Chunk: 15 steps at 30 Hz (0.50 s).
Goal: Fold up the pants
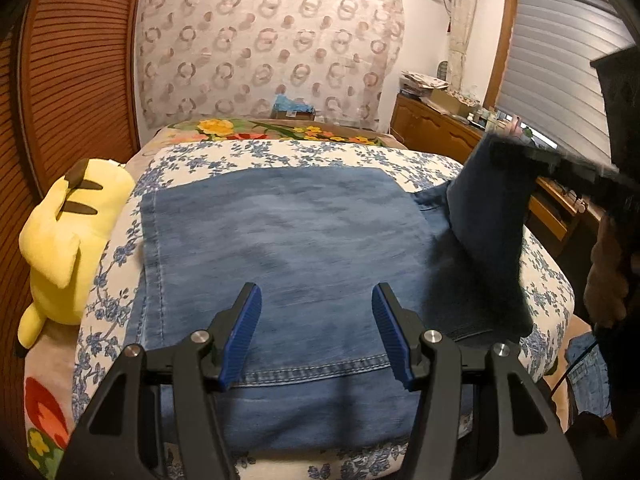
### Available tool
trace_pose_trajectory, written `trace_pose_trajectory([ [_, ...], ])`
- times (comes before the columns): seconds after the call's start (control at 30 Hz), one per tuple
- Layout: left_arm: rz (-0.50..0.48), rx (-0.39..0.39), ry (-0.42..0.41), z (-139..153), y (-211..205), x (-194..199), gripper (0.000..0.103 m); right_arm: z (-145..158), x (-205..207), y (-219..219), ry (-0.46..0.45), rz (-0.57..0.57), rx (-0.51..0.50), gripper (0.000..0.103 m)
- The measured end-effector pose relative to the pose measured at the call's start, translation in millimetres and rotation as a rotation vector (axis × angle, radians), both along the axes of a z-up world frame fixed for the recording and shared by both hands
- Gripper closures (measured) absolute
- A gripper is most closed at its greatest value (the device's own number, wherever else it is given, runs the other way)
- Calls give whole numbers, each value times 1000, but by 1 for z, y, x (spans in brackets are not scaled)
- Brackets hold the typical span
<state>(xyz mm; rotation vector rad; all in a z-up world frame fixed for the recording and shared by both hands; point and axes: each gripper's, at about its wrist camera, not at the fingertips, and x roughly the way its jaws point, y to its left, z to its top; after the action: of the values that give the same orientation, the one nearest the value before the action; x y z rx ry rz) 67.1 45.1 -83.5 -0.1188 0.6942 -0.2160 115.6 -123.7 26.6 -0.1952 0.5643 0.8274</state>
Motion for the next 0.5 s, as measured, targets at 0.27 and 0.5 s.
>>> trace_pose_trajectory([
  [0.27,-14,-11,2,-2,-3,0,46,-10,1,-11,28,-12,0,62],
  [0.5,-49,-1,26,-9,-17,10,46,-19,8,-40,35,-122,-20,61],
])
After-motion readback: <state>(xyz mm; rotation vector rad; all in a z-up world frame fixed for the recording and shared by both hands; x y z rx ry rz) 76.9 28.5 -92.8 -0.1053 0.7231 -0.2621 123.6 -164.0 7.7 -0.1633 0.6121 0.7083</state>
